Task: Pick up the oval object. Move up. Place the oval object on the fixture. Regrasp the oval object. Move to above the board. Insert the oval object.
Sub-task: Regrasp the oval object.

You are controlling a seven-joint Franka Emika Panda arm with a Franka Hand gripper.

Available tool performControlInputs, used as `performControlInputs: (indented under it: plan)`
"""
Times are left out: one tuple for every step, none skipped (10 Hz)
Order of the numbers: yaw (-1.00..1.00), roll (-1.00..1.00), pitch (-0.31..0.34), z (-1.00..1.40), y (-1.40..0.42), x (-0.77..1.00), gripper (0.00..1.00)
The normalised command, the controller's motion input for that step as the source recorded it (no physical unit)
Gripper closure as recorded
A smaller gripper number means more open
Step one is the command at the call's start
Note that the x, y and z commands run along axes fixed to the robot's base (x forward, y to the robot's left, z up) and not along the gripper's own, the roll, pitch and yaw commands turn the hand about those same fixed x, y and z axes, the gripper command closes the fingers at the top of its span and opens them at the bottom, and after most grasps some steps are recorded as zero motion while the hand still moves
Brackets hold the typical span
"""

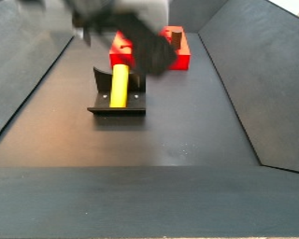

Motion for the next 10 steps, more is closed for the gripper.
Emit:
performControlInputs:
  plan:
    - [0.04, 1.00, 0.051, 0.77, -0.89, -0.12, 0.00]
    - [0.04, 1.00, 0.049, 0.49, -0.68, -0.08, 0.00]
    - [0.04, 1.00, 0.048, 0.34, -0.56, -0.07, 0.00]
    - [0.04, 1.00, 0.044, 0.06, -0.31, -0.04, 0.00]
    - [0.04, 1.00, 0.042, 0.02, -0.12, -0.03, 0.00]
    - [0.04, 1.00, 0.041, 0.04, 0.00, -0.04, 0.00]
    - [0.04, 1.00, 0.037, 0.02, -0.01, -0.04, 0.00]
    - [0.04, 1.00, 0.030, 0.01, -0.03, -0.03, 0.00]
    - [0.04, 1.00, 0.025, 0.02, -0.02, -0.04, 0.00]
    - [0.04, 1.00, 0.018, 0.01, -0.02, -0.03, 0.00]
